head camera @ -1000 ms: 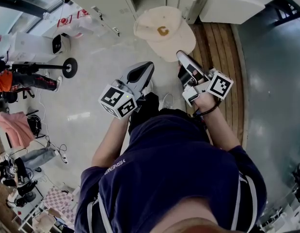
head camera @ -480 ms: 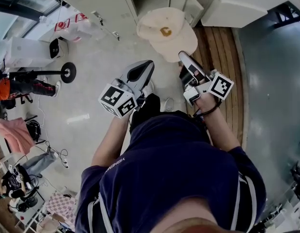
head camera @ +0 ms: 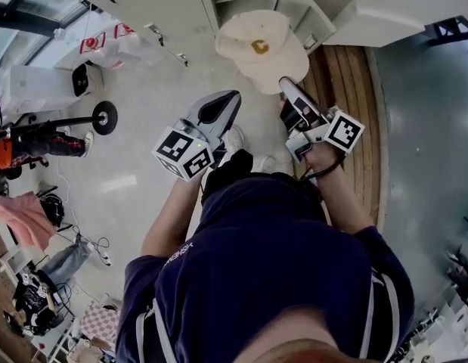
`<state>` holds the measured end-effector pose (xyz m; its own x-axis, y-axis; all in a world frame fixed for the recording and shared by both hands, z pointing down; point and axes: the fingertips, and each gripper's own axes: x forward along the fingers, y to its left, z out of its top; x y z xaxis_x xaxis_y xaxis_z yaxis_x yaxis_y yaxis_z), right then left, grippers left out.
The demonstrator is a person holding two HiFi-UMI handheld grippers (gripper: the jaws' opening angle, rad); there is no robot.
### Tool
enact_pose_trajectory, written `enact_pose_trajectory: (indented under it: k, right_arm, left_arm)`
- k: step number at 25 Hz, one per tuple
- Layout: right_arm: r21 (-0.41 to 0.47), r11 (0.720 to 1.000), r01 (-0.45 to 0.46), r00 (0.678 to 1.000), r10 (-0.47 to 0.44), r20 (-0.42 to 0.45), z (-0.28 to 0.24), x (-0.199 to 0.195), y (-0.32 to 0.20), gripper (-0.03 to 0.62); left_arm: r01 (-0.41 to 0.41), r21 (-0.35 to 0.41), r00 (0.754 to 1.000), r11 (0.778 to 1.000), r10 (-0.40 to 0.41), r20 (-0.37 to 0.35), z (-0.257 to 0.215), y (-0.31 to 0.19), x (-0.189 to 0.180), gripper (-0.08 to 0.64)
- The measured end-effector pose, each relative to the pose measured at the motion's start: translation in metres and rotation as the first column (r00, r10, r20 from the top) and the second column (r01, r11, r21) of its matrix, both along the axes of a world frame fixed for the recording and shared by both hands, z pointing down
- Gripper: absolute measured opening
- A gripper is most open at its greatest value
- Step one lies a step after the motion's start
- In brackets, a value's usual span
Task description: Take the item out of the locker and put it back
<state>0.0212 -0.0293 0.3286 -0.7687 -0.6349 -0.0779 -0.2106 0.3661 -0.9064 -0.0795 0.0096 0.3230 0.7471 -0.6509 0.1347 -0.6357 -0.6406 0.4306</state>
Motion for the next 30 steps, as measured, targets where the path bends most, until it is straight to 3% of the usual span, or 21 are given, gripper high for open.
enact_pose_trajectory:
  k: [21, 30]
  right_arm:
    - [0.008, 0.994, -0.112, 0.993, 0.112, -0.047, -0.015, -0.006, -0.011, 0.023]
    - [-0.03, 0.991, -0.127, 0.991, 0.126, -0.035, 0.034, -0.013, -0.086, 0.023]
  left_arm:
    - [-0.074, 0.022, 0.997, 0.997, 0.075, -0.019, -0.032, -0.01, -0.015, 0.003]
    - [-0.072, -0.022, 0.997, 0.997, 0.072, 0.001, 0.005, -0.061, -0.025, 0.003]
